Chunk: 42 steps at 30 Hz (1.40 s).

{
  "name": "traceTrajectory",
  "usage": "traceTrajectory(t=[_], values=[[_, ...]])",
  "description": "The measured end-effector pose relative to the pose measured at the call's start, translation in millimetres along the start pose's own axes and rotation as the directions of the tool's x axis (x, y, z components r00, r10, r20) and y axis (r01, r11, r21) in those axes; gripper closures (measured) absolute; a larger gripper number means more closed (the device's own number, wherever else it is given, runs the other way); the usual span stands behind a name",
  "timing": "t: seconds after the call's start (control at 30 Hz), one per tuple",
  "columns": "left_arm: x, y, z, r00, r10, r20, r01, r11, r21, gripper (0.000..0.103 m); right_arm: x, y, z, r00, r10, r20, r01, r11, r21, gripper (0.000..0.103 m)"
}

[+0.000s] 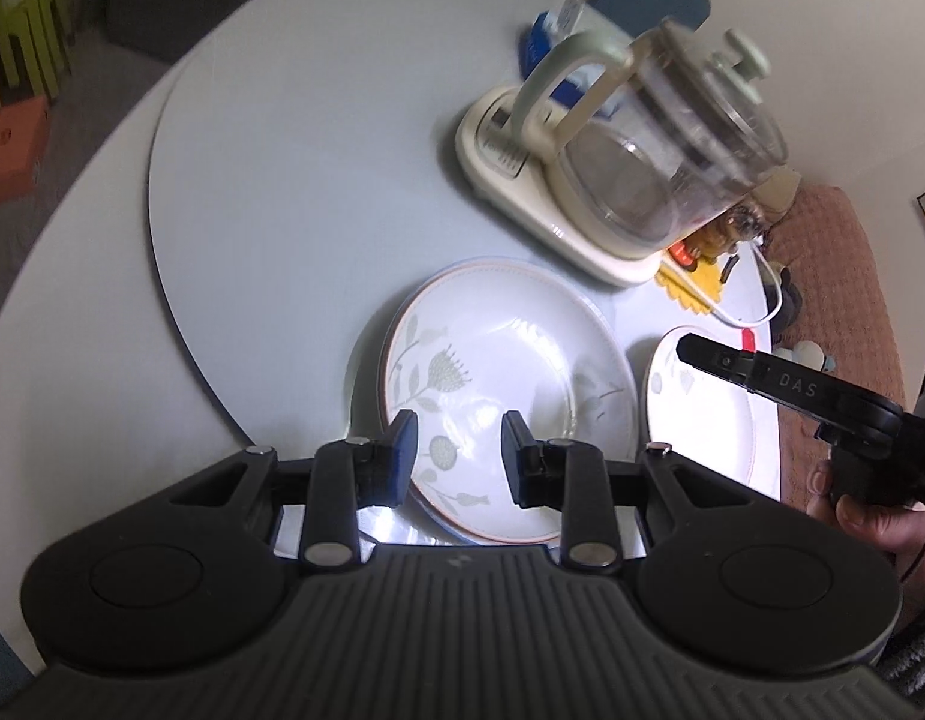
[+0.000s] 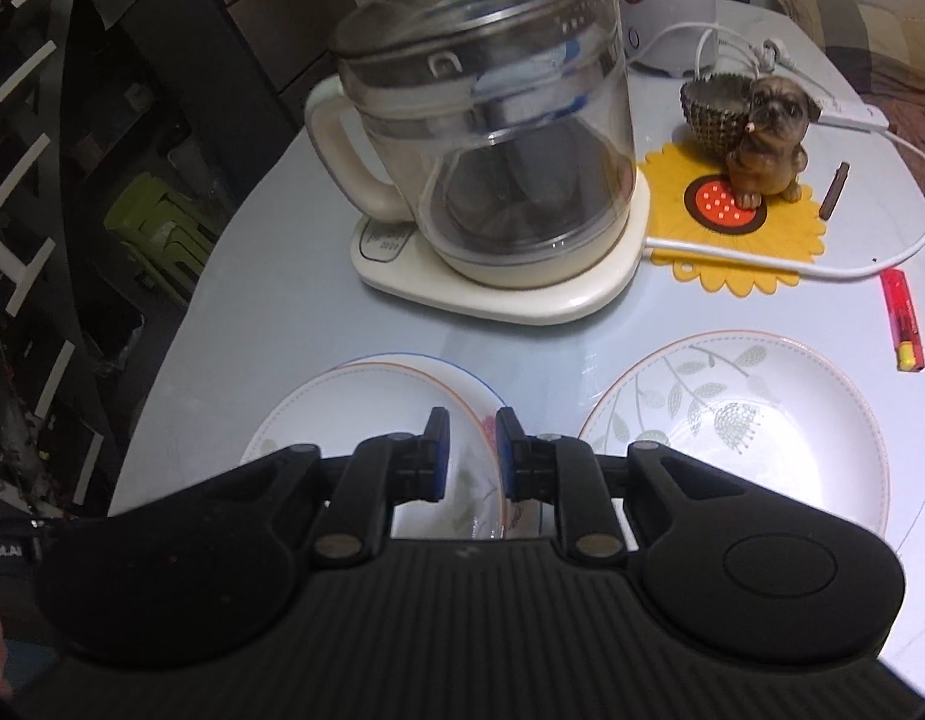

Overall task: Organize plates and bowls
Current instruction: 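Lower the leaf-pattern plate onto the rose-pattern plate with both grippers, then open both grippers and pull them back from the plate stack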

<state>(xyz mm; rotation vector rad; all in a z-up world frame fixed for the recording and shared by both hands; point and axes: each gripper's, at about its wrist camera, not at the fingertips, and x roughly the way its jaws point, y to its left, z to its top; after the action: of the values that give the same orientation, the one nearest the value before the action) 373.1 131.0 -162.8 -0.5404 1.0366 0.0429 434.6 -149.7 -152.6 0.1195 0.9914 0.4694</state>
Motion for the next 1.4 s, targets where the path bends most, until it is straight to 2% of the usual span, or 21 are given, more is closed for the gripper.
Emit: traceTrajectory(t=[0.3,0.6,0.73,1.0,1.4], values=[[-65,-35,-16,0.991,0.008,0.134,-0.019,0.997,0.079,0.069,-84,30,-11,0.991,0.019,0.131,-0.018,1.000,-0.009,0.083],[-120,-51,-44,0.973,0.020,0.228,-0.043,0.995,0.095,0.069,-130,52,-31,0.982,0.035,0.185,-0.022,0.997,-0.069,0.083],[-135,-50,-54,0.969,0.018,0.247,-0.045,0.994,0.103,0.069,-142,64,-42,0.980,0.041,0.194,-0.023,0.995,-0.097,0.083],[-167,-42,-77,0.960,0.003,0.279,-0.041,0.991,0.131,0.067,-168,89,-72,0.978,0.042,0.203,-0.027,0.997,-0.076,0.083],[-213,-12,-115,0.954,-0.032,0.300,-0.020,0.985,0.170,0.062,-191,136,-121,0.977,-0.002,0.213,0.019,0.997,-0.077,0.081]])
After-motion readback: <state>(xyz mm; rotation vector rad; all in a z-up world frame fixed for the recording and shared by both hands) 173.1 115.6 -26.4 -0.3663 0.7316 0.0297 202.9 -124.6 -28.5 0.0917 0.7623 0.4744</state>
